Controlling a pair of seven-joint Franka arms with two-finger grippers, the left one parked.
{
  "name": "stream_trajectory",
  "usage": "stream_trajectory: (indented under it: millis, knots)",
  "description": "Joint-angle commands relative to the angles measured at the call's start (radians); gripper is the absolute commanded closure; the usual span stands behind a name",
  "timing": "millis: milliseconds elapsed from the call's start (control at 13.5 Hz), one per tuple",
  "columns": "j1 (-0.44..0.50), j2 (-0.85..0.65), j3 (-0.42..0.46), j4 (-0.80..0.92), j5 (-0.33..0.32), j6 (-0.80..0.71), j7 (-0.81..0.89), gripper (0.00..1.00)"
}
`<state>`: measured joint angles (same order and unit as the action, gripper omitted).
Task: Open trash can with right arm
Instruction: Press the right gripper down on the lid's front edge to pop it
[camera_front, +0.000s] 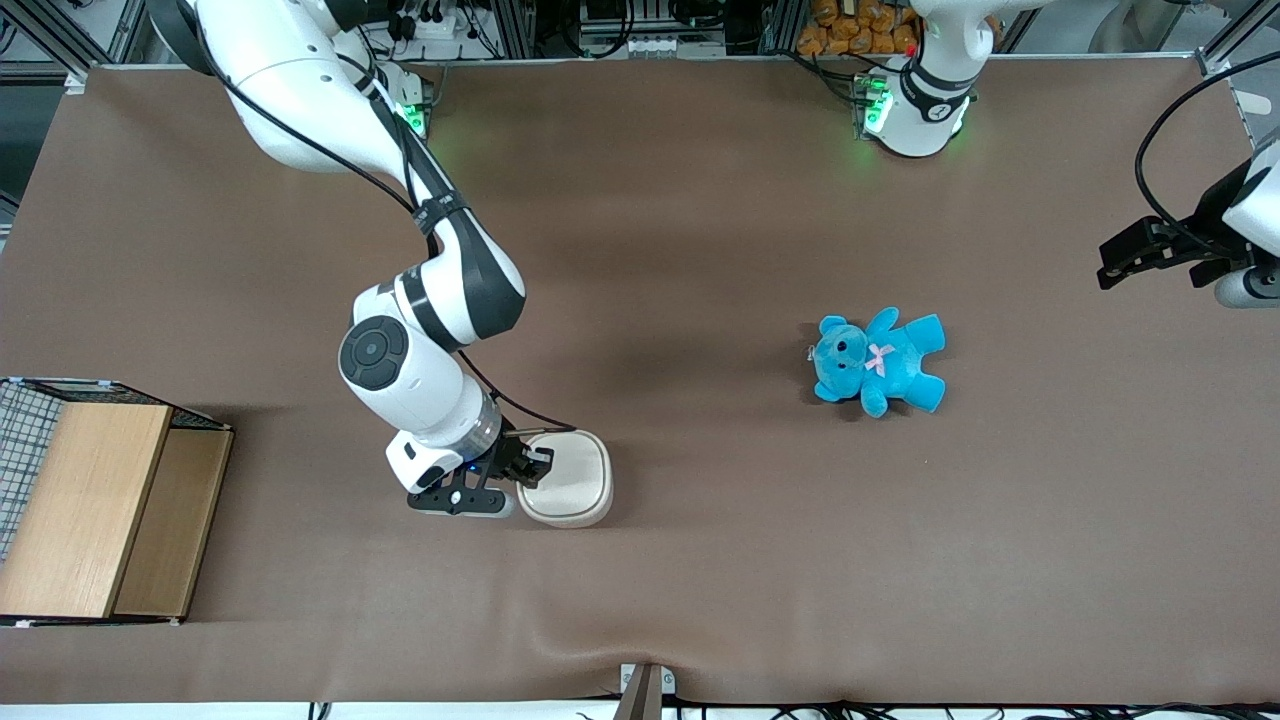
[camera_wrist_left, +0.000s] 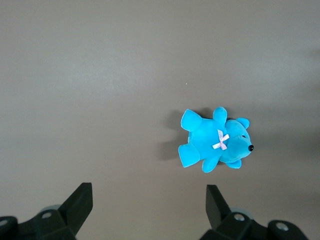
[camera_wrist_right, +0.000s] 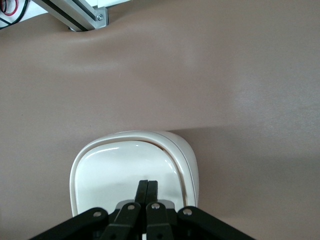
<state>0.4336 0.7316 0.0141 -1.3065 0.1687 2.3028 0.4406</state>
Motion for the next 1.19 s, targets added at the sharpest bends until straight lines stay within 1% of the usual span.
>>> stream_trajectory:
  millis: [0,446,817,965,1114]
  knots:
    - [0.011,0.015,-0.008,0.023,-0.02,0.003,0.021,1.0]
    - [0.011,0.014,-0.009,-0.002,-0.038,0.001,0.021,1.0]
    - [0.013,0.014,-0.009,-0.013,-0.041,0.004,0.026,1.0]
    - [0.014,0.014,-0.009,-0.051,-0.057,0.064,0.024,1.0]
    - [0.013,0.014,-0.009,-0.062,-0.06,0.083,0.023,1.0]
